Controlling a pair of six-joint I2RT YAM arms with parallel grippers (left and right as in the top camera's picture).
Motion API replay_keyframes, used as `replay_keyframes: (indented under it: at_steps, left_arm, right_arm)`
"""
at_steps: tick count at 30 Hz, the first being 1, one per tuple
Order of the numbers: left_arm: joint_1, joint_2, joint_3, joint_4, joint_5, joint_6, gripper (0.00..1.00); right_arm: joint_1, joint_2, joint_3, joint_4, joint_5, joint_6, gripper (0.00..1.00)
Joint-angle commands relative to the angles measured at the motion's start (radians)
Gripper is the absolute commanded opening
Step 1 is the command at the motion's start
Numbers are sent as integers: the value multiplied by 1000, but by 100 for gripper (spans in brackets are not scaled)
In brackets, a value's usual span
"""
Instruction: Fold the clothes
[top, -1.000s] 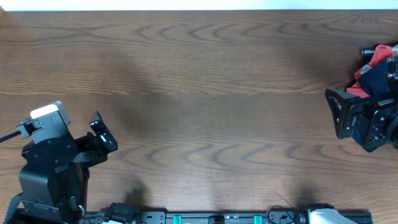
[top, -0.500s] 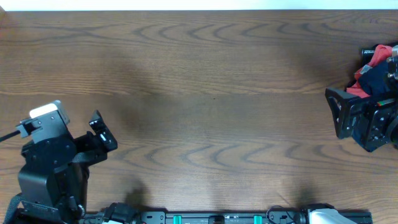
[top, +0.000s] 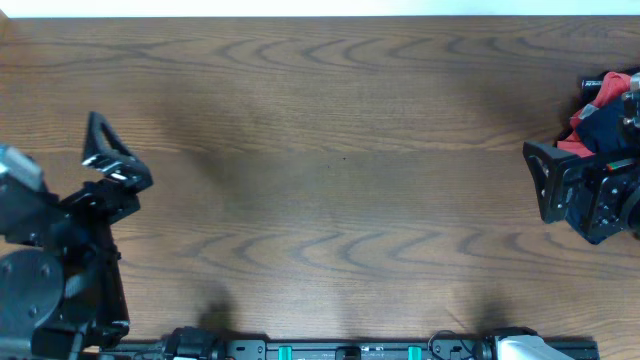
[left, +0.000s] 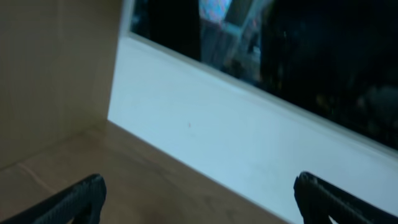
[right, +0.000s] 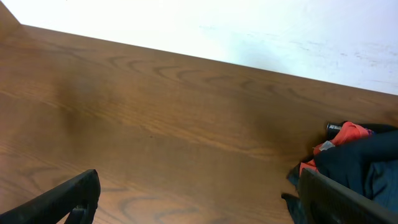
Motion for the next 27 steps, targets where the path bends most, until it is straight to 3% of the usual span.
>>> replay_keyframes:
  at_steps: [1,12,19,27]
  left_arm:
    - [40,-60,-97,82,15,2,98]
    - [47,-312,-588,399,26,-10,98]
    - [108,-415,-763,415,27,-134,98]
    - [112,-535,-892,415,26,-135,98]
  right_arm:
    - [6,0,5,-3,4,13,99]
    - [6,0,5,-3,4,13,99]
    - [6,0,5,-3,4,13,99]
    - [6,0,5,-3,4,13,99]
